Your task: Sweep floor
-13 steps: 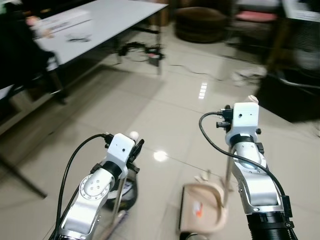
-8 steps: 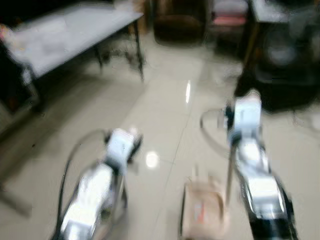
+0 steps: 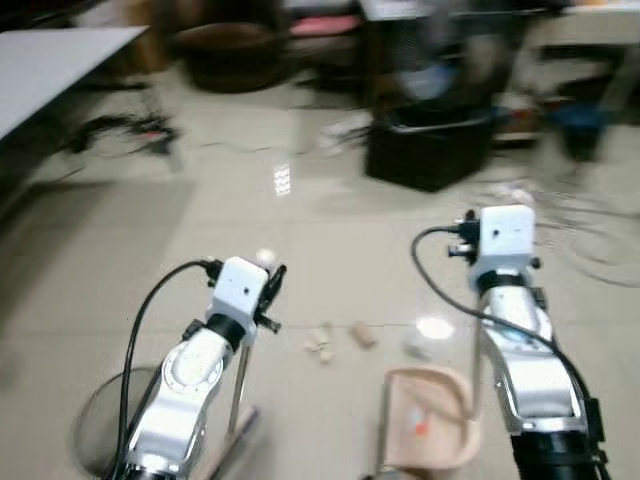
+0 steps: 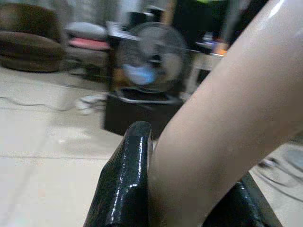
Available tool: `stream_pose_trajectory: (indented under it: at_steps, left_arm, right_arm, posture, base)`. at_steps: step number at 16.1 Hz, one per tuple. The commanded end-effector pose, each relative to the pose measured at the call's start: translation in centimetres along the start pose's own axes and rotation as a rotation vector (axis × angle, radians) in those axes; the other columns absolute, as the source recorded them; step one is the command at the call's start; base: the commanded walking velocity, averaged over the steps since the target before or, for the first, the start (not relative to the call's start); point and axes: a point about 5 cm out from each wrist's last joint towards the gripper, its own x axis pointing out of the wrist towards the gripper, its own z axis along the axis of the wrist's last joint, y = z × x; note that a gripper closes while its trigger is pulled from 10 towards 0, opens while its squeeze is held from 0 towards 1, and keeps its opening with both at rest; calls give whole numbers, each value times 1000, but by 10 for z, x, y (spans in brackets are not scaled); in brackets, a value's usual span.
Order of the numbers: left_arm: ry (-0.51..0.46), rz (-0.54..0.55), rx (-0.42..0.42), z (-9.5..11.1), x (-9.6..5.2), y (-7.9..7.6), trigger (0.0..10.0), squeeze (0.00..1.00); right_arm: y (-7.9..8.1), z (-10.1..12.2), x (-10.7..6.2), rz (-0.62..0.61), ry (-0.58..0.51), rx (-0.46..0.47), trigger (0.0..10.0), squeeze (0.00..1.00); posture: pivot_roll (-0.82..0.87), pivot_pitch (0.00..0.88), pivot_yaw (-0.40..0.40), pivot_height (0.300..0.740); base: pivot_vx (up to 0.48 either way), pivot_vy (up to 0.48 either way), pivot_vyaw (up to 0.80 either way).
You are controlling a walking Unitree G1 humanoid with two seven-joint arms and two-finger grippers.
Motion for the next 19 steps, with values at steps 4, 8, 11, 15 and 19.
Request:
stream_pose_trajectory:
  at_steps: [4, 8, 11, 15, 19]
  left_arm:
    - [-118, 130, 50, 22, 6, 20, 10000, 0]
    - [-155, 156, 36, 33, 12, 19, 10000, 0]
    - [-161, 185, 45, 36, 15, 20, 10000, 0]
    - [-156, 203, 47, 36, 16, 22, 10000, 0]
    - [-156, 218, 49, 37, 18, 23, 10000, 0]
  right_arm:
    - [4, 16, 0, -12, -63, 61, 10000, 0]
    - [4, 15, -1, -1, -35, 127, 10000, 0]
    - [3, 20, 3, 3, -55, 105, 10000, 0]
    - [2, 24, 5, -25, -77, 93, 10000, 0]
    - [9, 26, 4, 69, -92, 80, 10000, 0]
  posture:
    - [-101, 0, 64, 740]
    - [-100, 0, 66, 740]
    - [-95, 0, 64, 740]
    - [-96, 0, 67, 740]
    - [-94, 0, 67, 740]
  base:
    - [0, 0, -800]
    - [318, 0, -344]
    - [356, 0, 0]
    - [360, 0, 0]
    - [359, 0, 200]
